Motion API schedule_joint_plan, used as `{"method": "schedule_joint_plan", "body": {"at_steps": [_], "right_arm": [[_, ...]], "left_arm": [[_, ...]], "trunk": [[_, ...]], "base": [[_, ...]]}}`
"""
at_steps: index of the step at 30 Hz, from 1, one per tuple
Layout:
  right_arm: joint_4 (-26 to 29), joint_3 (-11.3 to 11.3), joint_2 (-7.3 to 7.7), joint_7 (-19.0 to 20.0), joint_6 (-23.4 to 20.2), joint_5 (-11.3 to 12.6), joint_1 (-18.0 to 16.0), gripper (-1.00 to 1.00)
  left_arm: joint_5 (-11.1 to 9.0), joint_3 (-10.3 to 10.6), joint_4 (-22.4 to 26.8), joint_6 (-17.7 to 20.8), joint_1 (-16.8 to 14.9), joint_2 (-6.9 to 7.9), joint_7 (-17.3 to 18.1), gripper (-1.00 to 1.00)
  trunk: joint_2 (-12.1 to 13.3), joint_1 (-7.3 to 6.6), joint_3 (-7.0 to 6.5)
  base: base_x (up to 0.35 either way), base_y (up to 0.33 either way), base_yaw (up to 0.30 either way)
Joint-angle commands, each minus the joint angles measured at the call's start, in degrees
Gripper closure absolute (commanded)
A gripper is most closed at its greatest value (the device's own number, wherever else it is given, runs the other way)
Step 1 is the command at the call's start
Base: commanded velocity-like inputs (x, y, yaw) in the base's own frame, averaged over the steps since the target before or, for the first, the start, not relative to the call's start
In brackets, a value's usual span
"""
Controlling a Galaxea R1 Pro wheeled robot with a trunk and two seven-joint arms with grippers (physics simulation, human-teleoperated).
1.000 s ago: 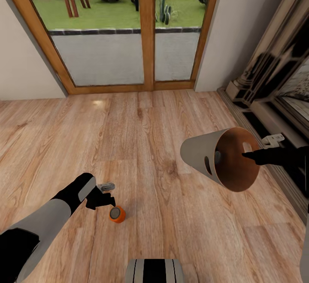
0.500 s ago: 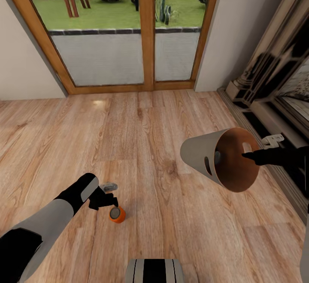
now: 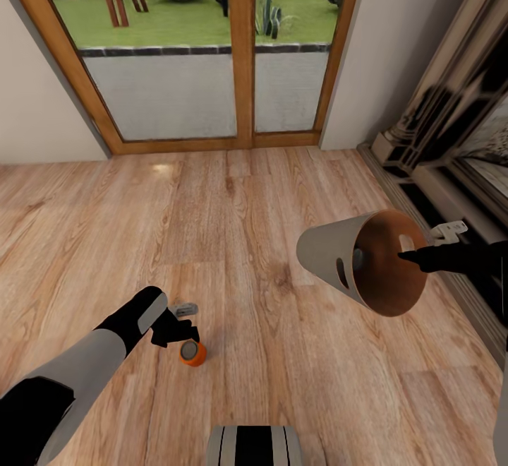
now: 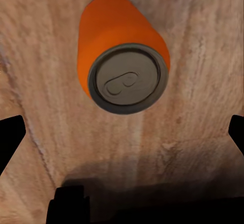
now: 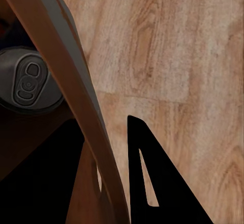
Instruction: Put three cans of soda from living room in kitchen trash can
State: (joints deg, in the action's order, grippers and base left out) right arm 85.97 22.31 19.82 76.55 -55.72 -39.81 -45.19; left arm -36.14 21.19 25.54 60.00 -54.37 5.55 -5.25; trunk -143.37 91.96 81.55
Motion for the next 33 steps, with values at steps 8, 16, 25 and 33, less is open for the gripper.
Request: {"method": "schedule_joint_plan", "body": {"at_steps": [8, 16, 25, 33], "right_arm": [[0.00, 0.05, 0.03, 0.35, -0.44, 0.44, 0.00, 1.00], [0.00, 0.10, 0.04, 0.36, -0.44, 0.44, 0.01, 1.00], [0.00, -0.07, 0.05, 0.29, -0.44, 0.44, -0.07, 1.00], [-0.01, 0.00, 0.05, 0.36, -0.39, 0.44, -0.04, 1.00]], "left_arm": [[0.10, -0.01, 0.07, 0.00, 0.05, -0.02, -0.10, -1.00], [0.11, -0.01, 0.18, 0.00, 0.05, -0.08, -0.12, -1.00], [0.16, 0.01, 0.21, 0.00, 0.05, -0.12, -0.12, -1.00], [0.19, 0.00, 0.11, -1.07, 0.05, -0.19, -0.03, -1.00]], "trunk": [[-0.02, 0.01, 0.22], [-0.09, 0.14, 1.33], [-0.14, 0.24, 2.21], [-0.19, 0.35, 3.10]], "base": [[0.000, 0.000, 0.000], [0.000, 0.000, 0.000], [0.000, 0.000, 0.000], [0.000, 0.000, 0.000]]}}
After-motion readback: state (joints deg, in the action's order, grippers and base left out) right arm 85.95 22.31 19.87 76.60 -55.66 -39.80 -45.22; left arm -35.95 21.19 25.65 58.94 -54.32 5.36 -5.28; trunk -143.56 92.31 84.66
